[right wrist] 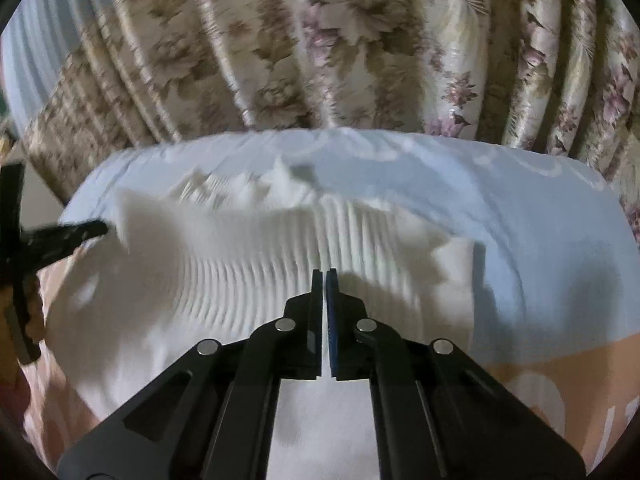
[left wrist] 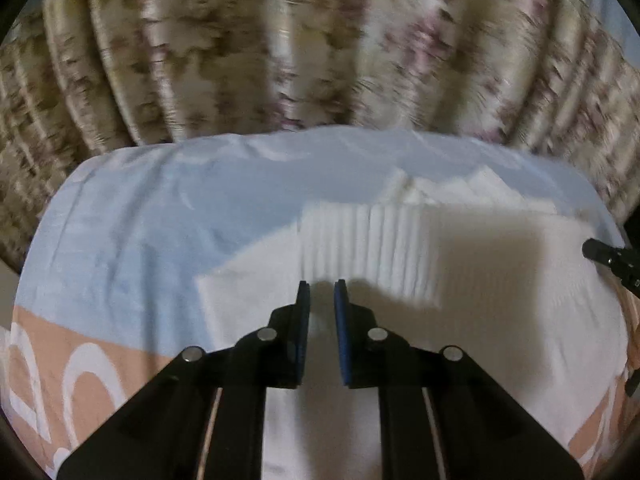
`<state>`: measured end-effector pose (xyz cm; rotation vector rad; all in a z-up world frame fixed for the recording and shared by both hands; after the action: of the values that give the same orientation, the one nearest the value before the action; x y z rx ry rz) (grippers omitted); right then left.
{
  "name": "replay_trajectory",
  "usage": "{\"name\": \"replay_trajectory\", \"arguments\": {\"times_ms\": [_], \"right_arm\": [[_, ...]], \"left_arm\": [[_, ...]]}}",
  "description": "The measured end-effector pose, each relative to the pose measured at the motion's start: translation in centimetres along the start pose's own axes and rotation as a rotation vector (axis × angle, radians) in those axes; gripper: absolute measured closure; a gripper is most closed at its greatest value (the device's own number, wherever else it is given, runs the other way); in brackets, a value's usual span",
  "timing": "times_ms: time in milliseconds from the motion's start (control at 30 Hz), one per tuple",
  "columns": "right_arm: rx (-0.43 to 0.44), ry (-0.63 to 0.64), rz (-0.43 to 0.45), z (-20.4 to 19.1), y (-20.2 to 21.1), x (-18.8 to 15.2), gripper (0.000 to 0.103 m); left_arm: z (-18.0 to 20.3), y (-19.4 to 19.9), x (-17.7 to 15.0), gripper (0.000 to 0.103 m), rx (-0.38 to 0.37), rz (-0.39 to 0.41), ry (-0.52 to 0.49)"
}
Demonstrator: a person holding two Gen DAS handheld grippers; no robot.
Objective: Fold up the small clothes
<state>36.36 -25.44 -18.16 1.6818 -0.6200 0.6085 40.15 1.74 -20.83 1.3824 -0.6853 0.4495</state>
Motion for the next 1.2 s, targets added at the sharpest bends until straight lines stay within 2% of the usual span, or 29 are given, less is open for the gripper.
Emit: {"name": "replay_trajectory", "arguments": {"times_ms": [133, 167, 200, 233, 267, 333, 467, 500, 533, 567, 633, 733, 833, 900, 1000, 1067, 1133, 1200], "right_arm": [[-0.029, -0.038, 0.02, 1.6, 0.1, 1.4, 0.097], [-0.029, -0.044, 0.034, 1.9, 0.6, 1.6, 0.092], [-0.031, -0.053, 0.05, 2.4, 1.3, 1.8, 0.073], [-0.036, -0.059, 0.061, 2.7, 1.8, 1.8, 0.055], [-0.038, -0.064, 0.067, 3.0, 2.2, 1.7, 0.051], [-0.039, -0.063, 0.043, 3.4, 2.2, 0.9, 0.051], [-0.039, -0.057, -0.024, 3.4, 1.1, -1.2, 0.052], [-0.04, -0.055, -0.036, 3.3, 0.8, -1.5, 0.055], [-0.037, -0.052, -0.048, 3.1, 0.5, -1.8, 0.066], [-0.025, -0.048, -0.059, 2.8, 0.1, -2.0, 0.072], [-0.032, -0.021, -0.053, 2.3, 0.1, -2.0, 0.096], [-0.039, 0.051, 0.014, 1.1, 0.8, -0.6, 0.096], [-0.026, 0.095, 0.126, 0.0, 2.7, 1.6, 0.096], [-0.041, 0.08, 0.09, 0.7, 1.8, 1.8, 0.096], [-0.05, 0.037, -0.03, 2.3, -1.0, 0.0, 0.095], [-0.063, 0.024, -0.059, 2.7, -1.3, -0.8, 0.085], [-0.05, -0.011, -0.035, 2.9, 0.2, -1.0, 0.066], [-0.037, -0.035, 0.0, 3.1, 2.0, -1.0, 0.062]], "left_arm": [[-2.0, 1.2, 0.1, 0.09, 0.014, 0.007, 0.038], [-2.2, 1.6, -0.1, 0.09, 0.009, 0.003, 0.04], [-2.1, 1.8, -0.3, 0.089, 0.003, -0.001, 0.036], [-2.0, 2.1, -0.7, 0.082, -0.001, -0.007, 0.031], [-1.8, 2.3, -1.2, 0.067, -0.01, -0.014, 0.029], [-1.1, 2.2, -1.8, 0.059, -0.029, -0.021, 0.027], [0.3, 1.0, -2.4, 0.059, -0.049, -0.046, 0.019], [0.5, 0.7, -2.5, 0.06, -0.053, -0.053, 0.017], [0.6, 0.3, -2.5, 0.072, -0.048, -0.059, 0.012], [0.7, 0.0, -2.5, 0.086, -0.04, -0.061, 0.006], [0.7, 0.0, -2.4, 0.092, -0.051, -0.057, -0.001], [0.4, 0.4, -2.2, 0.094, -0.034, -0.03, -0.009], [-0.4, 2.8, -1.4, 0.094, -0.001, 0.074, 0.015], [-0.9, 2.1, -1.8, 0.094, 0.003, 0.04, 0.022], [-1.3, 0.3, -2.8, 0.093, -0.022, -0.036, 0.046], [-1.3, 0.5, -2.8, 0.088, -0.015, -0.033, 0.035], [-1.3, 1.1, -2.5, 0.084, -0.013, -0.027, 0.033], [-1.3, 2.4, -2.3, 0.072, -0.009, -0.014, 0.033]]}}
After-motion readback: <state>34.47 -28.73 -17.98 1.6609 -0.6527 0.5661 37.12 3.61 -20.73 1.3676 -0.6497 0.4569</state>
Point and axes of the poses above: each gripper's, at about its wrist camera, not at the fingertips, and y roughly against the way its jaws point, z to its right, x to its top, the point moved 8 cm from there along -y, roughly the way its jaws point, and after that the axes turned 6 degrees about z, right-handed, at the moved point
